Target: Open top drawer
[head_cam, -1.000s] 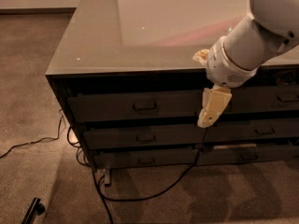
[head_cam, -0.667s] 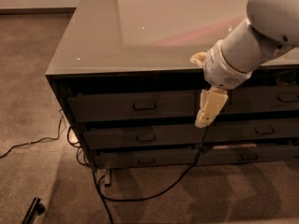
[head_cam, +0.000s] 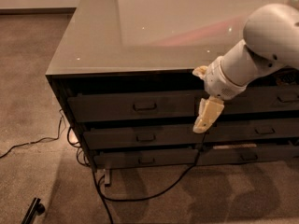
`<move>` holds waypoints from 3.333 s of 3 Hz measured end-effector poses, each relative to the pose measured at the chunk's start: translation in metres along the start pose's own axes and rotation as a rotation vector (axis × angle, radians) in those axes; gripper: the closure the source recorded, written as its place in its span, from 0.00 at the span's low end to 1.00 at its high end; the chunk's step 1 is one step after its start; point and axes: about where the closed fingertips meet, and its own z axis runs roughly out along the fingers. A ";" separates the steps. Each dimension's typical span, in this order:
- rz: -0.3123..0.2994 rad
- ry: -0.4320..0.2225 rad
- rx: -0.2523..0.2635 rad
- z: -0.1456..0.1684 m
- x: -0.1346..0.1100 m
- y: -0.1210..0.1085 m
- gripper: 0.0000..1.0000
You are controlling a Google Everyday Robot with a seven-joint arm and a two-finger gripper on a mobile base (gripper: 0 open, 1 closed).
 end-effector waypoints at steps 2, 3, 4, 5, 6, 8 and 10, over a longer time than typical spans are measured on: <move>-0.026 -0.034 -0.064 0.052 -0.006 -0.002 0.00; -0.026 -0.034 -0.064 0.052 -0.006 -0.002 0.00; -0.016 -0.048 -0.099 0.074 -0.004 -0.002 0.00; -0.014 -0.086 -0.140 0.108 -0.014 -0.005 0.00; -0.013 -0.098 -0.148 0.131 -0.021 -0.013 0.00; 0.005 -0.064 -0.145 0.160 -0.013 -0.039 0.00; 0.048 -0.004 -0.152 0.183 0.013 -0.054 0.00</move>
Offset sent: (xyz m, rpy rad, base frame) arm 0.0268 0.0473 -0.0624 0.0303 0.0554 0.1164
